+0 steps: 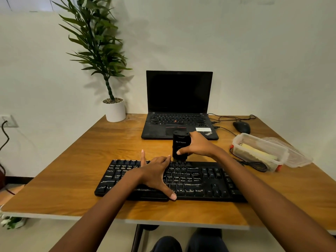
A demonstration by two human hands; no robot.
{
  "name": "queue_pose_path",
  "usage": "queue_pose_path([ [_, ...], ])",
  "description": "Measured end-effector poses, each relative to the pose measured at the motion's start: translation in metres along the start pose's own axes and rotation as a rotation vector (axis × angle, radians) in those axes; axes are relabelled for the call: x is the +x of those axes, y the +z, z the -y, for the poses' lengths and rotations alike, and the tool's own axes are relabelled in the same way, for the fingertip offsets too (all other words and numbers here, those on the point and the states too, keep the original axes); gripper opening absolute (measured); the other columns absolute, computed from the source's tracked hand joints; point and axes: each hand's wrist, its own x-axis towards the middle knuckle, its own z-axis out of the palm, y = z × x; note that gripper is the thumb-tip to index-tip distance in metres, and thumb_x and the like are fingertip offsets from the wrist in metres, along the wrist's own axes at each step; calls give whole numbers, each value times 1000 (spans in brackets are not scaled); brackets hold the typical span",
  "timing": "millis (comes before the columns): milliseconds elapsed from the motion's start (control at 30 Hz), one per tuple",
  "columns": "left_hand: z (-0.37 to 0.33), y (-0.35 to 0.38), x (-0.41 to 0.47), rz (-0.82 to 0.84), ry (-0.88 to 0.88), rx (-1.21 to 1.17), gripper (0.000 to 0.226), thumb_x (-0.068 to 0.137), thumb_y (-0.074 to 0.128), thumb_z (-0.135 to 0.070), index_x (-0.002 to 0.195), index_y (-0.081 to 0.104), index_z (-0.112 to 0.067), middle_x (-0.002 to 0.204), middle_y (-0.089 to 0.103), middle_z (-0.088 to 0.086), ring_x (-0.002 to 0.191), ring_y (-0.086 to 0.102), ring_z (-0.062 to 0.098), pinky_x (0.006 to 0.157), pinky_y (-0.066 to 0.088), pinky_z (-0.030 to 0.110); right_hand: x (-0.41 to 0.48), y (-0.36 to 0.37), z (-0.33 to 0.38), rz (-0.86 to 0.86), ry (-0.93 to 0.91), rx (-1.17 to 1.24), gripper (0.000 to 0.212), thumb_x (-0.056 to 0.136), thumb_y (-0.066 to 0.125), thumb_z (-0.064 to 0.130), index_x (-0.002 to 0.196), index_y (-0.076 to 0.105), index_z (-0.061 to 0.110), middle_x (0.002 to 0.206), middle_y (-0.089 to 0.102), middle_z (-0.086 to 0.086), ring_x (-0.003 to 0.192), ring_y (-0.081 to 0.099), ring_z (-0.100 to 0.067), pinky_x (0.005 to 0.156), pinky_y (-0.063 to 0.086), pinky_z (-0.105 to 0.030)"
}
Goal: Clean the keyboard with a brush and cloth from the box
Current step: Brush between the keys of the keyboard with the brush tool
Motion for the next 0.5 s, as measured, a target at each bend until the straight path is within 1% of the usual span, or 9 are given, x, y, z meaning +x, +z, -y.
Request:
queue_pose_path([
  [67,1,0,0,-4,1,-10,128,66,66,-70,149,-16,-16,159,-4,0,146,-10,19,93,-33,65,-1,0,0,29,2,4,41,70,78,12,103,56,12,92,61,1,87,60,-14,68,52,-21],
  [133,0,0,1,-2,3,-6,129,66,66,-70,149,-16,-16,159,-4,1,146,-10,20,91,-35,63,0,-1,-2,-43,-16,-59,44,69,79,15,107,57,11,97,61,-1,90,57,-14,73,48,-21],
  [167,0,0,1,-3,4,1,129,66,66,-71,149,-16,-16,159,-4,1,146,-10,20,92,-35,64,-1,0,-3,-63,-16,-37,44,69,79,15,107,57,10,98,62,-3,91,57,-15,74,49,-23],
  [200,0,0,1,-5,3,3,129,66,66,-71,149,-15,-16,159,-4,0,146,-10,20,93,-33,65,-1,0,-3,-51,-10,-2,43,69,79,13,106,57,10,98,62,-3,90,59,-15,73,51,-24],
  [267,1,1,1,-4,3,-7,128,66,66,-71,149,-15,-16,159,-5,1,146,-10,20,94,-32,66,-4,-3,-1,51,1,15,41,70,78,10,104,56,11,94,62,-2,88,61,-17,70,54,-25],
  [333,0,0,1,-4,8,-13,128,67,66,-70,149,-16,-16,159,-5,1,146,-10,20,94,-32,66,-4,-10,2,112,-4,-77,40,70,78,11,103,55,12,91,60,1,87,60,-16,68,51,-22],
  [400,0,0,0,-3,9,-6,128,66,66,-71,149,-16,-16,159,-5,1,146,-10,20,94,-30,67,-3,-13,8,84,-44,-156,44,70,79,14,107,56,10,94,59,2,88,56,-14,70,47,-20],
  [433,0,0,0,-5,10,-7,129,66,66,-71,149,-16,-17,159,-4,1,146,-9,20,95,-30,67,-2,-12,9,82,-51,-139,46,70,79,14,109,55,9,96,59,1,89,56,-14,73,47,-20],
  [500,1,0,1,-5,14,-15,129,65,66,-71,149,-16,-17,159,-3,0,146,-9,20,95,-29,68,-3,-10,7,110,-39,-93,48,69,79,13,111,55,9,100,61,-1,93,59,-16,78,50,-25],
])
